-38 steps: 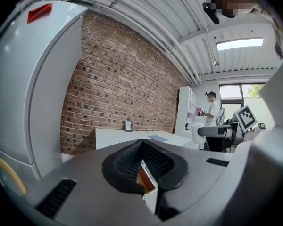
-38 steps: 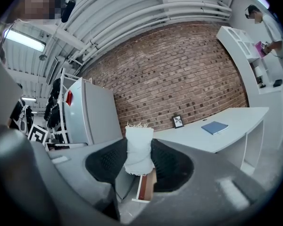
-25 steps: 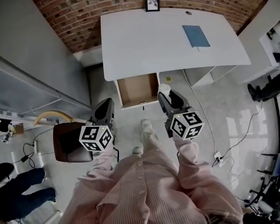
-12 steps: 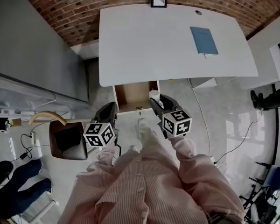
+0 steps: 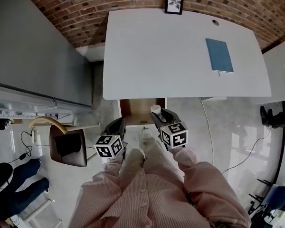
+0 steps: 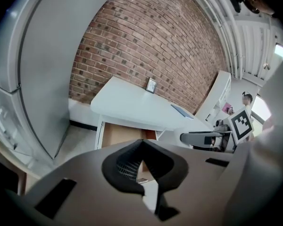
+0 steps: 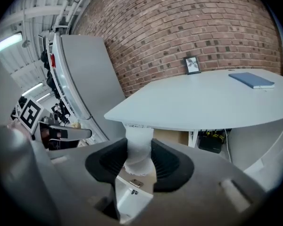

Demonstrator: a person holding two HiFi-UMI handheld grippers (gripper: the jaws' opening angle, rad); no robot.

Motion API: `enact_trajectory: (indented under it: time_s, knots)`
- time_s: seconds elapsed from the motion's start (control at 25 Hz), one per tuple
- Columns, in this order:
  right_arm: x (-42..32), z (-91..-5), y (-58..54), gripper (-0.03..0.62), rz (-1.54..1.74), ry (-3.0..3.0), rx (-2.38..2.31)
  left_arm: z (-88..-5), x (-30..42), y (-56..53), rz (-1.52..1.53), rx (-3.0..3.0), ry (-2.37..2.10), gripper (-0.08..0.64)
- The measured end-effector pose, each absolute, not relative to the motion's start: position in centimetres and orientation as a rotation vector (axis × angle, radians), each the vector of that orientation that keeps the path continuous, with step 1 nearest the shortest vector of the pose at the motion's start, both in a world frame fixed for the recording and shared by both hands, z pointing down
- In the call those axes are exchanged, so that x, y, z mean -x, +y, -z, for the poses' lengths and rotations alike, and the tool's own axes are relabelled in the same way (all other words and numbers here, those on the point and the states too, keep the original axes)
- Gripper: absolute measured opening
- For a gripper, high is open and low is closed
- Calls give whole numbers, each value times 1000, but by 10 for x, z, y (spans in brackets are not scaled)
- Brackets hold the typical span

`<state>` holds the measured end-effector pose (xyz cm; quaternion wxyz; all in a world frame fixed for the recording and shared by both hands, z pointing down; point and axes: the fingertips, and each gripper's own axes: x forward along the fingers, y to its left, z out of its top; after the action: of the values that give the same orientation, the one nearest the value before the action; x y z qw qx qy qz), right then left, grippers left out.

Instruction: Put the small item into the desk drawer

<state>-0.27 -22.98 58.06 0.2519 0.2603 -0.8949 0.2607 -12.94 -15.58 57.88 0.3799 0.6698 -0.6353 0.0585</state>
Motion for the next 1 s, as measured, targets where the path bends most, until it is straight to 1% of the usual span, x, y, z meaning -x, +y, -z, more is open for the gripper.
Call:
enact_trajectory:
  time_s: [0.36, 1.0]
  knots:
    - [40, -655, -240, 156, -570, -2332, -623, -628, 141, -182, -100, -1649, -1609, 0]
    - [71, -766, -251, 156, -288, -2209, -362, -707, 140, -200, -50, -1633, -1547, 1]
